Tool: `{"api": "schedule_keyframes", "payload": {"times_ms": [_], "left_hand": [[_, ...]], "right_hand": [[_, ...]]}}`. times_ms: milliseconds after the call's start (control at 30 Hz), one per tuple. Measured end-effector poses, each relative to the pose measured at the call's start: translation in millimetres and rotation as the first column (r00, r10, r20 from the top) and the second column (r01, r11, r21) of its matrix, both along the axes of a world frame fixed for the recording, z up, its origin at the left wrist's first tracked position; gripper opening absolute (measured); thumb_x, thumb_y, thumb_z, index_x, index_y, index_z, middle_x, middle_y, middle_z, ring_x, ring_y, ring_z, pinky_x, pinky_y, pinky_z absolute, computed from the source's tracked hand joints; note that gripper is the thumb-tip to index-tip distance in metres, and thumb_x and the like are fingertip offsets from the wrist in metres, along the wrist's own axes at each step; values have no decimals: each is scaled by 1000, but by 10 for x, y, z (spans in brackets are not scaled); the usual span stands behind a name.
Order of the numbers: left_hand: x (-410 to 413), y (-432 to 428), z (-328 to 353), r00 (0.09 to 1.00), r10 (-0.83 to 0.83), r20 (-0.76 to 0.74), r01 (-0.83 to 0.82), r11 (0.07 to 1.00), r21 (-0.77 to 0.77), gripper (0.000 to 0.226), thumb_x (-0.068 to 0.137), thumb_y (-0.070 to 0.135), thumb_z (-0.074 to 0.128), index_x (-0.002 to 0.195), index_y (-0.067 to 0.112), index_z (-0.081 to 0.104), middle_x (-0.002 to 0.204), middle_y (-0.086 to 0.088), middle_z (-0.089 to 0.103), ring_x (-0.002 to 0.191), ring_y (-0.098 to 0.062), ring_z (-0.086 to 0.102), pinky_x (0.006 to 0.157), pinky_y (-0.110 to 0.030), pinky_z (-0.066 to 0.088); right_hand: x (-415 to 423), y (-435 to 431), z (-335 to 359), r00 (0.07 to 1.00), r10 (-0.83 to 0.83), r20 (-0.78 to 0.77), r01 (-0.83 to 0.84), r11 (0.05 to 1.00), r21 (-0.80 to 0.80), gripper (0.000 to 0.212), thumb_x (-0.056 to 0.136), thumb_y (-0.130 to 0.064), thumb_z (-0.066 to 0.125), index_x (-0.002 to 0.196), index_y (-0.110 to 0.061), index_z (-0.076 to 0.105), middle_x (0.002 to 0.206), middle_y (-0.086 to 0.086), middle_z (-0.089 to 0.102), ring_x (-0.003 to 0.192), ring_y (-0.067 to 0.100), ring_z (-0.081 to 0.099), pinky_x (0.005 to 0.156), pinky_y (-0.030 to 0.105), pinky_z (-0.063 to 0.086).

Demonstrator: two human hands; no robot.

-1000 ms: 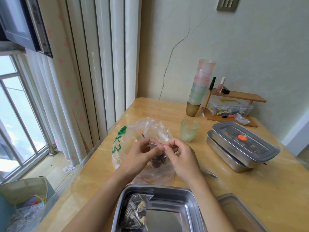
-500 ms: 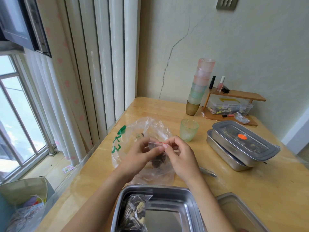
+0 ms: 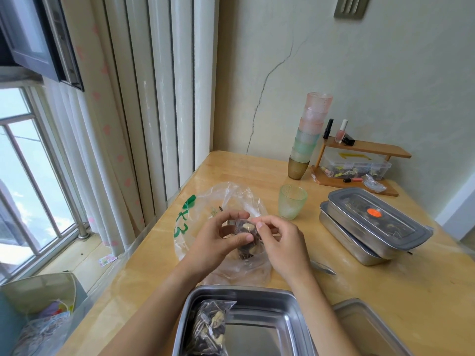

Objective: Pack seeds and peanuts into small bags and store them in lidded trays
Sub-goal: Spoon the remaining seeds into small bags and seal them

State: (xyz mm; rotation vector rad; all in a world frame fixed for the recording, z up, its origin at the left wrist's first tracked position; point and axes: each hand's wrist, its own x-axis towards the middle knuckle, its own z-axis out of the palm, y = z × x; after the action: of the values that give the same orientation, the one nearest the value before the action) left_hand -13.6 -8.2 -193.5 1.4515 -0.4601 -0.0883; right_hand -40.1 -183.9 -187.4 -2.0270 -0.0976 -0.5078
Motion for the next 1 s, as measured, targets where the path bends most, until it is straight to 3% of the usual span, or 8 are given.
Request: {"api": "schedule_keyframes", "payload": {"times_ms": [100, 233, 400, 500, 633, 767, 900, 1000], "left_hand": [[19, 25, -3, 999, 33, -10, -33, 999, -20, 39, 82, 14, 83, 119, 10, 71, 120, -11, 71, 107, -32, 72, 88, -44, 62], [7, 52, 15, 998, 68, -4, -68, 998, -5, 29, 89, 11, 76, 118, 6, 71, 110, -10, 76, 105, -27, 73, 90, -38, 61], [-35, 60, 70, 998, 62, -28, -63, 998, -21, 22, 94, 14, 71, 114, 6, 73, 104, -14, 76, 95, -29, 74, 84, -38, 62], [-110, 52, 182, 996, 69, 54, -75, 990, 121, 18, 99, 21, 67, 109, 8, 73, 100, -12, 77, 93, -28, 74, 86, -41, 62], [-337, 84, 372, 948, 81, 309, -212, 883, 420, 31, 108, 35, 49, 106, 14, 72, 91, -3, 73, 83, -12, 67, 77, -29, 54], [-727, 189, 424, 931, -6, 364, -188, 848, 496, 40, 110, 43, 38, 92, 21, 66, 80, 6, 65, 76, -7, 60, 72, -26, 45], [-989, 278, 224, 918, -85, 386, -190, 760, 621, 58, 108, 58, 27, 103, 21, 71, 92, 3, 69, 87, -9, 62, 84, -38, 49], [-1032, 298, 70, 910, -88, 406, -241, 683, 690, 54, 105, 57, 28, 105, 21, 68, 96, 4, 67, 89, -10, 60, 84, -42, 49]], "right_hand": [[-17, 5, 5, 999, 48, -18, -49, 999, -22, 15, 100, -28, 66, 105, -31, 79, 102, -14, 71, 94, 3, 66, 74, 13, 49], [-68, 8, 65, 989, 133, -66, -138, 988, -76, 19, 99, -33, 67, 117, -36, 73, 111, -18, 70, 96, 2, 65, 80, 16, 53], [-98, -7, 139, 973, 194, -128, -198, 980, -16, 28, 92, -31, 72, 120, -32, 73, 104, -8, 76, 90, 12, 73, 84, 38, 60], [-146, -50, 218, 963, 203, -175, -199, 979, 44, 21, 95, -23, 72, 111, -36, 76, 96, -8, 79, 88, 14, 74, 83, 38, 61], [-291, -151, 433, 926, 274, -262, -262, 962, 80, 18, 98, -15, 70, 112, -25, 76, 95, -1, 80, 85, 17, 74, 73, 30, 56], [-650, -146, 621, 872, 324, -366, -320, 945, 75, 14, 99, -15, 69, 110, -22, 75, 91, 3, 78, 79, 15, 72, 71, 29, 55], [-1062, -103, 470, 805, 244, -540, -371, 918, -138, 14, 98, -27, 69, 112, -28, 72, 84, -1, 78, 77, 16, 74, 78, 34, 59], [-1254, 41, 327, 853, 73, -517, -307, 871, -383, 11, 97, -27, 68, 106, -25, 73, 85, -6, 73, 82, 16, 72, 78, 31, 56]]}}
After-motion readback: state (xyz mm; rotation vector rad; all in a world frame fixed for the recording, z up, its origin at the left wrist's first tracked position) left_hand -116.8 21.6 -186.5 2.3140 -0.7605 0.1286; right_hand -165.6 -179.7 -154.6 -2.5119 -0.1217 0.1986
